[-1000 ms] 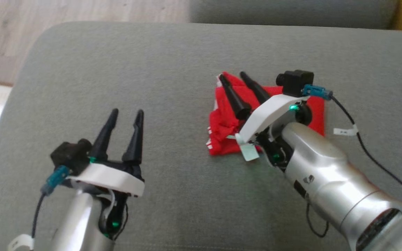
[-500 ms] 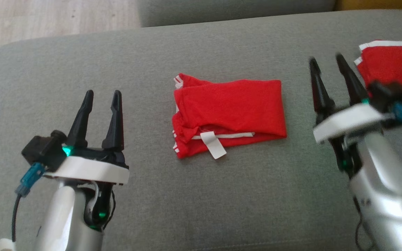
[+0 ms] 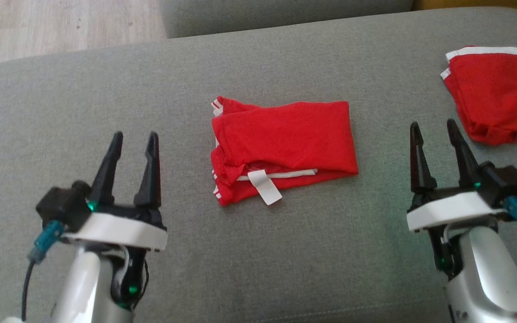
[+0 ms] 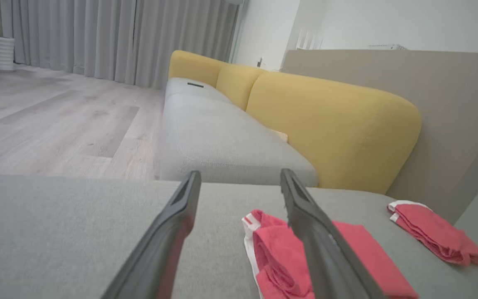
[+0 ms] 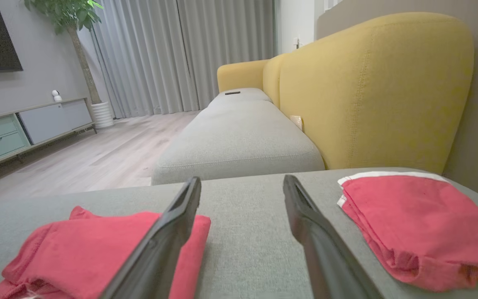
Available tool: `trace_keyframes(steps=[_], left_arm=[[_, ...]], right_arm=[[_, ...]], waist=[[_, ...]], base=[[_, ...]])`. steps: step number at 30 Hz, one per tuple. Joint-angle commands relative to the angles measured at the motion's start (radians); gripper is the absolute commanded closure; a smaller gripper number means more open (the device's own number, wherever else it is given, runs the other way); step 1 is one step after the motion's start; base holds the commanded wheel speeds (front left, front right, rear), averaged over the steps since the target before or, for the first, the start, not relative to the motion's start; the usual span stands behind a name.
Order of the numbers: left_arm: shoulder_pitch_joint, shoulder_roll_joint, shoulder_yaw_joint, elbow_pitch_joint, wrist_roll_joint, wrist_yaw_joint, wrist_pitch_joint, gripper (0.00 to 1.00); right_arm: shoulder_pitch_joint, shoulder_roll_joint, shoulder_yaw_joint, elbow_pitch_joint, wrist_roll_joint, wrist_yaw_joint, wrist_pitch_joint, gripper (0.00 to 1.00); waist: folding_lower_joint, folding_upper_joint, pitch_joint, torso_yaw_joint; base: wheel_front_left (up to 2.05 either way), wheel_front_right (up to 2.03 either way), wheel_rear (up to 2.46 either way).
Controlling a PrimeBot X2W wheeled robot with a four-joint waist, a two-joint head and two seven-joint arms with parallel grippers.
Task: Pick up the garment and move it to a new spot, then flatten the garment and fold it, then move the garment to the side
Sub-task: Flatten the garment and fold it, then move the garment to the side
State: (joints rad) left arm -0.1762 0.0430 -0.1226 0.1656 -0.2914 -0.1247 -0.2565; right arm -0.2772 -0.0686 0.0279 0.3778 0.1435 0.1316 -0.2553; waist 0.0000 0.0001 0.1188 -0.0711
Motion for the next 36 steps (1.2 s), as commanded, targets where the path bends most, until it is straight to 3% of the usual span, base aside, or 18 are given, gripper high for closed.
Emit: trace_keyframes(steps=[1,9,16,32,35,36], left_arm=[[-0.015,0.007,0.023,-0.028,0.011,-0.006,-0.005,0.00],[-0.027,0.007,0.013,-0.028,0.009,-0.006,-0.005,0.00],[-0.060,0.007,-0.023,-0.030,0.005,-0.006,-0.005,0.00],[-0.113,0.007,-0.068,-0.014,-0.014,-0.006,-0.005,0.00],[-0.112,0.007,-0.064,-0.013,-0.014,-0.006,-0.005,0.00],[-0.111,0.007,-0.061,-0.013,-0.013,-0.006,-0.005,0.00]], right_arm=[[-0.011,0.010,0.013,-0.039,-0.010,-0.001,-0.006,0.00],[-0.010,0.017,0.004,-0.038,-0.026,-0.001,0.000,0.00],[-0.067,0.018,0.040,0.018,-0.011,-0.001,0.070,0.00],[-0.240,0.018,0.117,0.357,0.230,-0.001,0.221,0.00],[-0.267,0.018,0.148,0.415,0.223,-0.001,0.225,0.00],[-0.277,0.018,0.159,0.431,0.204,-0.001,0.220,0.61]], waist=[[0.0000,-0.0001,0.000,0.001],[0.0000,-0.0001,0.021,0.013],[0.0000,-0.0001,0.074,0.051],[0.0000,-0.0001,0.163,0.159],[0.0000,-0.0001,0.162,0.159],[0.0000,-0.0001,0.160,0.156]], base=[[0.00,0.00,0.00],[0.00,0.00,0.00],[0.00,0.00,0.00],[0.00,0.00,0.00],[0.00,0.00,0.00],[0.00,0.00,0.00]])
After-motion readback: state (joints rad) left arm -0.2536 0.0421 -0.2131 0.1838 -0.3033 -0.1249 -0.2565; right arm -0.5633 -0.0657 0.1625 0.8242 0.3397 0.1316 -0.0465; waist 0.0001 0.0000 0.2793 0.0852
